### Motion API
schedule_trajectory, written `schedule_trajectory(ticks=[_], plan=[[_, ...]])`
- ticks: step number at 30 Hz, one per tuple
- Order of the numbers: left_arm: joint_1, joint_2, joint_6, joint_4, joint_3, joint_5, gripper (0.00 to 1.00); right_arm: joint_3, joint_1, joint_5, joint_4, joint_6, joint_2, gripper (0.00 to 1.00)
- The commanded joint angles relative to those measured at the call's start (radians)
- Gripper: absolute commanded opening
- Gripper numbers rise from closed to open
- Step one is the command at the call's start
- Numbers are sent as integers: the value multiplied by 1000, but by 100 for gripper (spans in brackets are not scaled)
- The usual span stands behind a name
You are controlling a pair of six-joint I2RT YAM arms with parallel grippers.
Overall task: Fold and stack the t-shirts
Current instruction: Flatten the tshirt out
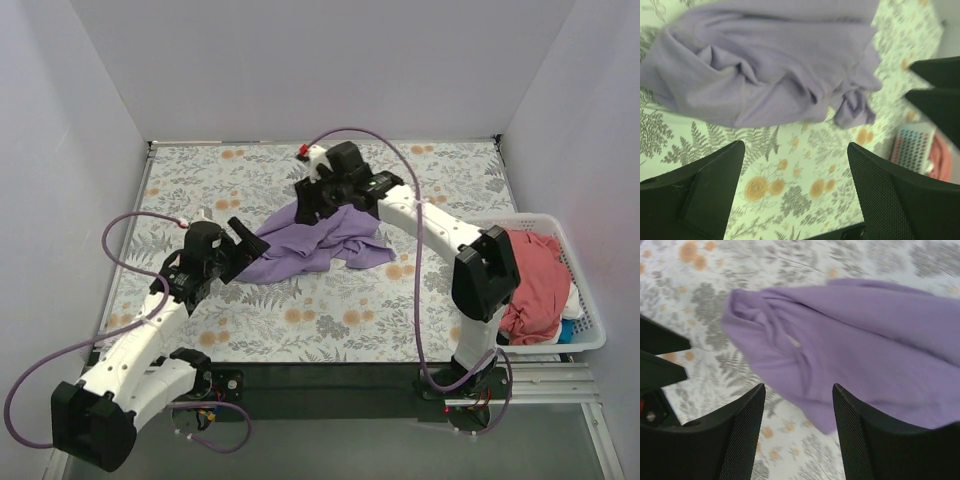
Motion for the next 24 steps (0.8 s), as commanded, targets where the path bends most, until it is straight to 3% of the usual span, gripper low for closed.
schedule_trajectory(ticks=[1,6,13,18,24], plan=[[-27,122,75,-91,42,117,83,-166,-141,95,-13,-20,-143,63],[-171,309,93,-86,115,87,82,-336,-269,109,13,-41,-210,56],[-213,515,134,-16,266,-54,81,-442,-340,67,107,-19,-200,56],[-234,673,261,27,381,-54,82,-469,-345,56,112,-12,-152,60],[-317,794,441,27,505,-166,82,-537,-348,111,138,-14,-160,61]])
